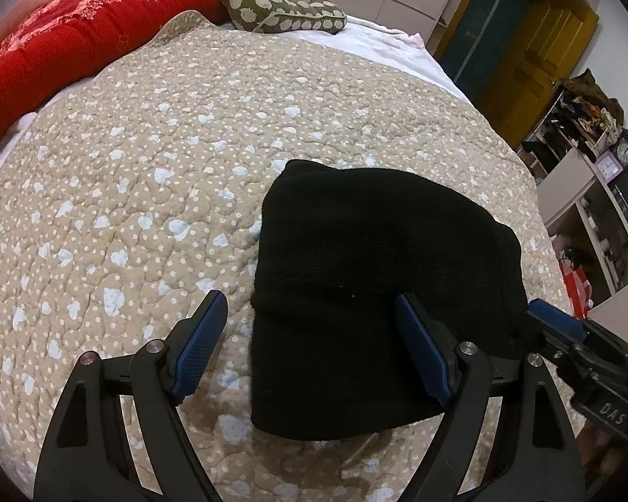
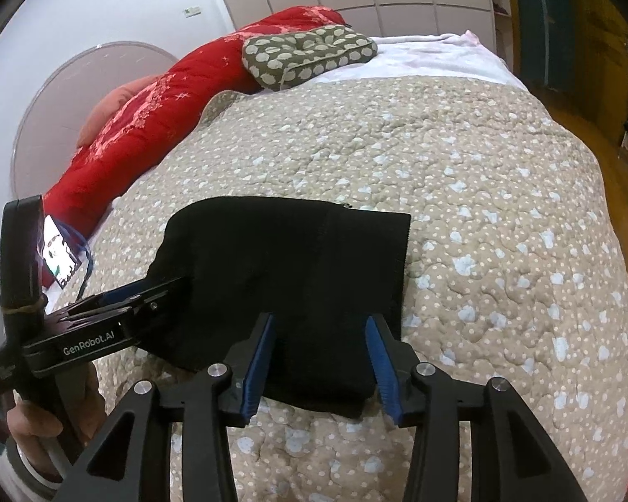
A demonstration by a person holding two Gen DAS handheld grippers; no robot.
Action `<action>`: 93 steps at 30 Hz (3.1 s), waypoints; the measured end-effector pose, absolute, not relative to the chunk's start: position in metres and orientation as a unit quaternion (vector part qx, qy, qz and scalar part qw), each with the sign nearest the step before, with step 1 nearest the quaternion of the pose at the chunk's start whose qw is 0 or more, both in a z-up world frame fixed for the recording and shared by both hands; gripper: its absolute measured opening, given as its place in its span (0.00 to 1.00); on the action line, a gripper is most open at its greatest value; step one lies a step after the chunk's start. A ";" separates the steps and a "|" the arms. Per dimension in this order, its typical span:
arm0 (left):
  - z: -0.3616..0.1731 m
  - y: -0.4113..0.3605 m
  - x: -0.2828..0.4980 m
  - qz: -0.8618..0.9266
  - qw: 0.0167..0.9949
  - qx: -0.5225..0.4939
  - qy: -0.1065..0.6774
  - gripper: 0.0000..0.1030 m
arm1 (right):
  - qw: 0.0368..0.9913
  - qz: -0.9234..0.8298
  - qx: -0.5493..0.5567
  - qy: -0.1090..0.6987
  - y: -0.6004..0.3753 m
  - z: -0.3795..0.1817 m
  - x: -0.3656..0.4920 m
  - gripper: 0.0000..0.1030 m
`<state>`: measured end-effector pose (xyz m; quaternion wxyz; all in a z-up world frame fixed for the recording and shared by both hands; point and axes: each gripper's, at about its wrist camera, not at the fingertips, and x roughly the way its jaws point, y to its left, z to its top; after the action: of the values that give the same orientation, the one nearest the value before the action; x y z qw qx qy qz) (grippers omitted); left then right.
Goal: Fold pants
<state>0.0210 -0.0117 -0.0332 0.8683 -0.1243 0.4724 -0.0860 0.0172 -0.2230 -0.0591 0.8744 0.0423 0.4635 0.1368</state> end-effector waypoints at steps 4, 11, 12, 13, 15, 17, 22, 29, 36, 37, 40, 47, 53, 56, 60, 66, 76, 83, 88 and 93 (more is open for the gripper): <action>-0.032 -0.011 0.021 -0.090 0.867 -0.123 0.474 0.80 | 0.871 0.133 0.037 0.472 -0.221 -0.066 0.020 0.44; -0.021 0.006 0.020 -0.111 0.861 -0.164 0.469 0.80 | 0.873 0.131 0.057 0.466 -0.233 -0.062 0.023 0.46; -0.018 0.010 0.019 -0.115 0.861 -0.176 0.464 0.80 | 0.874 0.129 0.065 0.464 -0.237 -0.063 0.024 0.49; -0.018 0.015 0.020 -0.123 0.858 -0.191 0.461 0.80 | 0.874 0.128 0.076 0.463 -0.240 -0.064 0.025 0.50; -0.020 0.021 0.022 -0.137 0.848 -0.211 0.466 0.80 | 0.871 0.126 0.100 0.465 -0.248 -0.067 0.028 0.57; -0.027 0.025 0.025 -0.145 0.838 -0.221 0.477 0.80 | 0.865 0.126 0.123 0.470 -0.255 -0.073 0.031 0.58; -0.042 0.033 0.026 -0.154 0.822 -0.252 0.486 0.80 | 0.851 0.147 0.162 0.477 -0.262 -0.087 0.037 0.61; -0.048 0.018 0.032 -0.177 0.815 -0.246 0.494 0.82 | 0.834 0.183 0.214 0.475 -0.266 -0.106 0.048 0.65; -0.051 0.011 0.036 -0.179 0.818 -0.245 0.488 0.92 | 0.836 0.195 0.211 0.467 -0.257 -0.111 0.056 0.74; -0.051 0.009 0.038 -0.179 0.819 -0.244 0.487 0.93 | 0.838 0.196 0.209 0.465 -0.255 -0.111 0.057 0.75; -0.053 0.008 0.038 -0.179 0.821 -0.241 0.486 0.93 | 0.842 0.196 0.203 0.460 -0.252 -0.112 0.057 0.78; -0.054 0.008 0.040 -0.174 0.823 -0.245 0.483 0.94 | 0.846 0.192 0.205 0.454 -0.250 -0.114 0.057 0.79; -0.055 0.007 0.042 -0.169 0.824 -0.245 0.482 0.94 | 0.846 0.191 0.202 0.454 -0.247 -0.113 0.059 0.79; -0.055 0.007 0.042 -0.167 0.825 -0.244 0.482 0.94 | 0.847 0.192 0.200 0.454 -0.246 -0.114 0.058 0.75; -0.055 0.006 0.042 -0.165 0.827 -0.243 0.480 0.94 | 0.848 0.192 0.196 0.454 -0.246 -0.113 0.058 0.71; -0.052 0.001 0.038 -0.174 0.836 -0.227 0.468 0.76 | 0.857 0.189 0.183 0.443 -0.246 -0.108 0.054 0.55; -0.041 -0.002 0.037 -0.172 0.844 -0.209 0.464 0.67 | 0.869 0.190 0.146 0.433 -0.237 -0.089 0.047 0.46; -0.020 -0.002 0.054 -0.172 0.854 -0.205 0.447 0.66 | 0.879 0.195 0.140 0.411 -0.235 -0.066 0.053 0.44; -0.006 -0.007 0.075 -0.161 0.868 -0.184 0.432 0.66 | 0.884 0.190 0.146 0.402 -0.235 -0.057 0.075 0.44; -0.008 -0.014 0.104 -0.153 0.869 -0.171 0.438 0.66 | 0.885 0.179 0.151 0.401 -0.236 -0.058 0.108 0.44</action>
<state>0.1044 -0.0135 -0.0081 0.8694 -0.1707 0.4377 -0.1530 0.1081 -0.2364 -0.0575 0.8854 0.1511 0.4014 0.1789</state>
